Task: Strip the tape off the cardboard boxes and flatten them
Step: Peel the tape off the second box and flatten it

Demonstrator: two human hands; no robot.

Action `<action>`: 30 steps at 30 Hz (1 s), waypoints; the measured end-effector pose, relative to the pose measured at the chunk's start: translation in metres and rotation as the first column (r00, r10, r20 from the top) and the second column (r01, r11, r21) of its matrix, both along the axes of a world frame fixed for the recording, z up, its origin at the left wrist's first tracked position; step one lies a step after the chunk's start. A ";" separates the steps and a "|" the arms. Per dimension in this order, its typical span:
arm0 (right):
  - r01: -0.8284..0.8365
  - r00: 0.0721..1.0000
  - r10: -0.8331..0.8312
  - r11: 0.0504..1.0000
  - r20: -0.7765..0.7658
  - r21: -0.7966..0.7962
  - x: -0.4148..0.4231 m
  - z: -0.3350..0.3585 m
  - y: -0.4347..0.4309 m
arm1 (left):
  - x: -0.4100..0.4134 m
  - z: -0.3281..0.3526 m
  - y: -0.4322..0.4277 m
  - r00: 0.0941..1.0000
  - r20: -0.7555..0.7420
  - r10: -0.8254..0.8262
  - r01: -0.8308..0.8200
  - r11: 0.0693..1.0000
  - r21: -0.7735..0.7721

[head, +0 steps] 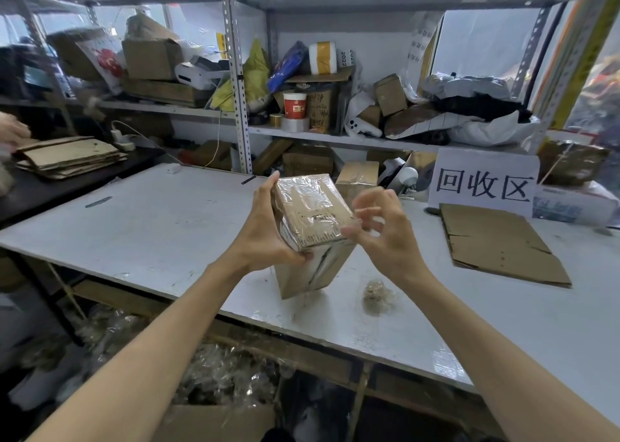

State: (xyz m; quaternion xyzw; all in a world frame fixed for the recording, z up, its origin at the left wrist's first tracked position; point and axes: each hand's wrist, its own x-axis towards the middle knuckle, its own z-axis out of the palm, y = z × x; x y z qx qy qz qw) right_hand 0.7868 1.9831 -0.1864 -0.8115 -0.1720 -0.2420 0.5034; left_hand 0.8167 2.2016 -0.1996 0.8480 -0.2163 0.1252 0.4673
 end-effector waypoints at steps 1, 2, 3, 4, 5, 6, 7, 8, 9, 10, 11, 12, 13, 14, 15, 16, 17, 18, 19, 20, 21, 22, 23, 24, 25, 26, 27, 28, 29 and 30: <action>0.013 0.998 -0.012 1.000 0.056 -0.023 0.001 0.000 0.003 | -0.001 0.001 -0.001 1.000 0.018 0.002 -0.002 1.000 0.017; 0.026 0.995 -0.018 0.997 0.094 -0.079 0.002 0.000 0.005 | -0.001 0.002 -0.003 0.999 0.036 0.005 -0.006 0.999 0.035; 0.035 0.994 -0.018 0.988 0.111 -0.150 0.004 0.000 0.007 | -0.001 0.002 -0.003 0.999 0.048 0.015 -0.017 0.999 0.045; 0.044 0.993 -0.019 0.974 0.113 -0.223 0.004 -0.002 0.010 | -0.001 0.002 -0.004 0.998 0.056 0.030 -0.033 0.998 0.050; 0.061 0.994 -0.031 0.957 0.109 -0.285 0.005 -0.005 0.012 | -0.001 0.001 -0.003 0.997 0.065 0.043 -0.047 0.997 0.057; 0.083 0.993 -0.051 0.941 0.106 -0.328 0.005 -0.009 0.013 | -0.002 -0.001 -0.003 0.996 0.076 0.051 -0.056 0.996 0.068; 0.113 0.991 -0.080 0.927 0.106 -0.357 0.006 -0.013 0.014 | -0.003 -0.003 -0.003 0.995 0.089 0.054 -0.061 0.995 0.078; 0.137 0.989 -0.106 0.914 0.101 -0.383 0.007 -0.016 0.015 | -0.004 -0.005 -0.004 0.994 0.102 0.049 -0.058 0.995 0.084; 0.151 0.988 -0.126 0.898 0.087 -0.414 0.008 -0.018 0.016 | -0.005 -0.007 -0.005 0.993 0.113 0.038 -0.048 0.995 0.088; 0.151 0.989 -0.137 0.878 0.063 -0.455 0.010 -0.018 0.016 | -0.005 -0.008 -0.005 0.992 0.122 0.028 -0.039 0.995 0.093; 0.131 0.990 -0.135 0.861 0.028 -0.491 0.013 -0.018 0.016 | -0.004 -0.008 -0.005 0.992 0.125 0.019 -0.032 0.994 0.103; 0.083 0.994 -0.108 0.865 -0.022 -0.495 0.014 -0.018 0.016 | -0.003 -0.008 -0.004 0.992 0.125 0.014 -0.028 0.993 0.111; 0.019 0.995 -0.062 0.884 -0.077 -0.467 0.014 -0.018 0.016 | -0.001 -0.007 -0.001 0.993 0.120 0.008 -0.022 0.993 0.113; -0.043 0.992 -0.013 0.904 -0.127 -0.426 0.012 -0.017 0.016 | 0.001 -0.007 0.003 0.994 0.111 -0.002 -0.010 0.994 0.109; -0.096 0.986 0.035 0.919 -0.163 -0.383 0.010 -0.016 0.016 | 0.003 -0.008 0.006 0.995 0.097 -0.017 0.007 0.995 0.103; -0.137 0.979 0.073 0.927 -0.192 -0.348 0.009 -0.015 0.014 | 0.004 -0.009 0.009 0.996 0.084 -0.033 0.025 0.995 0.098; -0.169 0.973 0.106 0.933 -0.208 -0.318 0.008 -0.015 0.012 | 0.004 -0.010 0.010 0.996 0.069 -0.048 0.041 0.994 0.097; -0.187 0.968 0.124 0.937 -0.219 -0.296 0.007 -0.013 0.011 | 0.005 -0.010 0.012 0.997 0.057 -0.054 0.048 0.994 0.098; -0.209 0.963 0.149 0.939 -0.223 -0.274 0.008 -0.011 0.010 | 0.005 -0.010 0.013 0.998 0.047 -0.049 0.044 0.994 0.098; -0.216 0.962 0.161 0.943 -0.220 -0.254 0.008 -0.009 0.009 | 0.005 -0.010 0.014 0.999 0.032 -0.035 0.032 0.995 0.093; -0.204 0.967 0.158 0.951 -0.199 -0.233 0.008 -0.007 0.009 | 0.006 -0.010 0.015 1.000 0.013 -0.014 0.013 0.997 0.082; -0.176 0.975 0.140 0.960 -0.171 -0.218 0.006 -0.005 0.009 | 0.006 -0.010 0.015 1.000 -0.001 0.012 -0.012 0.998 0.069; -0.152 0.982 0.124 0.965 -0.139 -0.214 0.004 -0.003 0.011 | 0.005 -0.009 0.016 0.999 -0.007 0.037 -0.036 0.997 0.063; -0.131 0.989 0.111 0.965 -0.098 -0.226 0.001 -0.001 0.014 | 0.005 -0.009 0.016 0.999 -0.008 0.053 -0.053 0.996 0.066; -0.130 0.991 0.120 0.962 -0.055 -0.239 -0.002 -0.001 0.018 | 0.004 -0.008 0.014 0.998 -0.006 0.061 -0.061 0.995 0.073; -0.125 0.992 0.121 0.957 -0.031 -0.263 -0.003 -0.001 0.022 | 0.003 -0.007 0.011 0.998 -0.005 0.064 -0.064 0.995 0.080; -0.120 0.993 0.118 0.947 -0.024 -0.298 -0.005 -0.002 0.028 | 0.002 -0.006 0.009 0.998 -0.002 0.067 -0.067 0.994 0.088; -0.117 0.993 0.114 0.935 -0.029 -0.334 -0.006 -0.003 0.033 | 0.001 -0.006 0.006 0.997 0.004 0.075 -0.075 0.993 0.096; -0.105 0.994 0.098 0.928 -0.036 -0.358 -0.005 -0.004 0.036 | 0.000 -0.006 0.003 0.996 0.009 0.087 -0.087 0.991 0.103; -0.095 0.995 0.084 0.934 -0.047 -0.343 -0.005 -0.004 0.038 | 0.000 -0.007 0.001 0.995 0.013 0.099 -0.099 0.989 0.108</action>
